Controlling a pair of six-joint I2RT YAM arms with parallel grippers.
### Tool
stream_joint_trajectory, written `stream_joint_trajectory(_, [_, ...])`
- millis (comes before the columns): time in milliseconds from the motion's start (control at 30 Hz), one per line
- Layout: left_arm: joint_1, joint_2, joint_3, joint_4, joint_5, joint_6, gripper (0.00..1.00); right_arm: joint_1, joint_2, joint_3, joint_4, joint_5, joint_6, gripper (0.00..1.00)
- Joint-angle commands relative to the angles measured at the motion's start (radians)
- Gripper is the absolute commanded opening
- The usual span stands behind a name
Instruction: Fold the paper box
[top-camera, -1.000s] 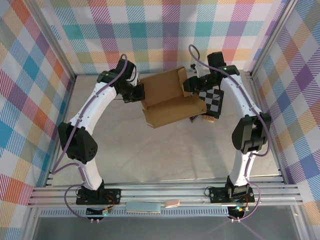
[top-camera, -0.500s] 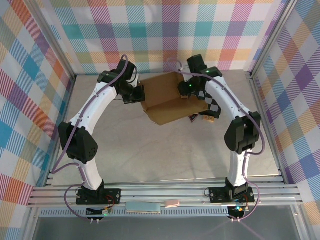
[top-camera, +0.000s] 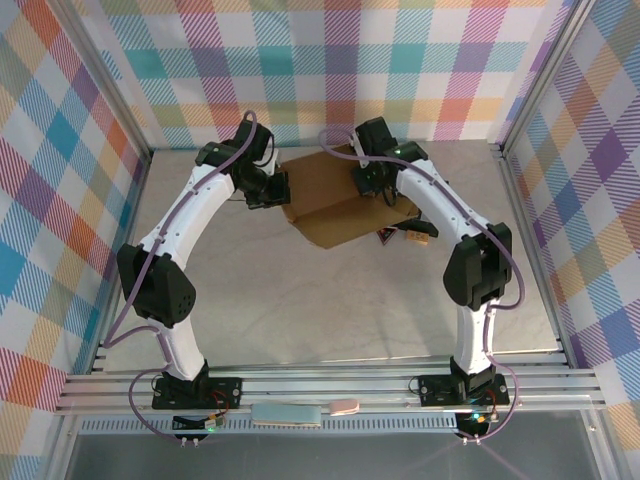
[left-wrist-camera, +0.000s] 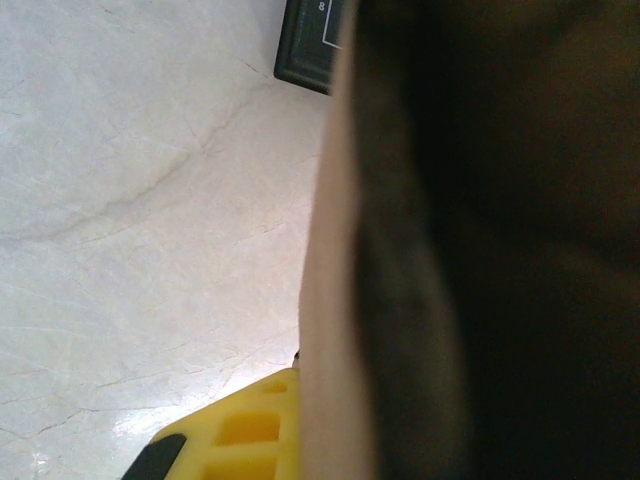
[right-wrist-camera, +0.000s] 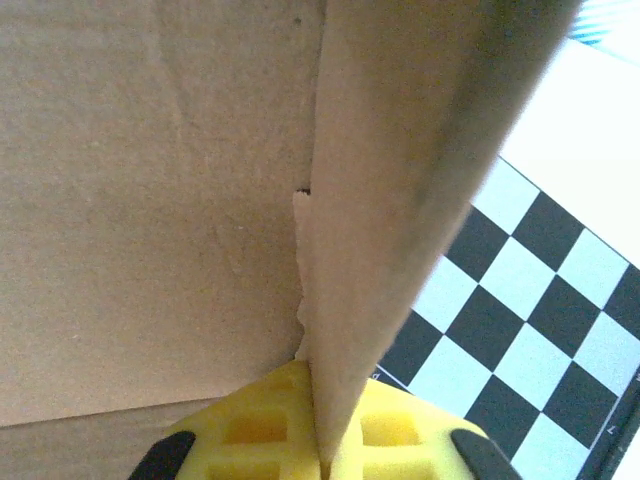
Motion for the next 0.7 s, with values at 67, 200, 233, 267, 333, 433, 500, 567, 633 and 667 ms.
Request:
stream_joint_trajectory(67, [0.006, -0.019, 0.029, 0.05, 0.032, 0.005, 0.0, -0.05, -0.042, -0.033, -0.032, -0.17, -0.016, 0.23])
stream_joint_trajectory(200, [0.004, -0.019, 0.028, 0.053, 0.038, 0.003, 0.0, -0.085, -0.044, -0.036, -0.03, -0.173, 0.004, 0.32])
stream_joint_trajectory(233, [0.004, -0.017, 0.028, 0.053, 0.036, 0.004, 0.0, -0.094, -0.044, -0.03, -0.026, -0.18, 0.009, 0.32])
stream_joint_trajectory(267, [0.004, -0.018, 0.027, 0.052, 0.037, 0.005, 0.0, -0.098, -0.04, -0.018, -0.023, -0.175, 0.012, 0.32])
stream_joint_trajectory(333, [0.003, -0.017, 0.028, 0.051, 0.038, 0.007, 0.0, -0.1, -0.027, 0.017, -0.028, -0.158, 0.01, 0.32])
stream_joint_trajectory(433, [-0.003, -0.01, 0.033, 0.045, 0.036, 0.013, 0.0, -0.1, 0.007, 0.081, -0.037, -0.126, 0.021, 0.29])
stream_joint_trajectory(500, [-0.01, -0.004, 0.041, 0.037, 0.033, 0.015, 0.0, -0.099, 0.028, 0.116, -0.039, -0.12, 0.03, 0.25])
stream_joint_trajectory(567, [-0.017, 0.002, 0.049, 0.031, 0.028, 0.018, 0.0, -0.099, 0.041, 0.142, -0.036, -0.137, 0.032, 0.19])
stream_joint_trajectory(633, [-0.023, 0.006, 0.058, 0.022, 0.017, 0.017, 0.0, -0.097, 0.051, 0.157, -0.036, -0.145, 0.036, 0.04])
stream_joint_trajectory(667, [-0.025, 0.008, 0.062, 0.017, 0.007, 0.017, 0.0, -0.094, 0.052, 0.162, -0.037, -0.145, 0.036, 0.0])
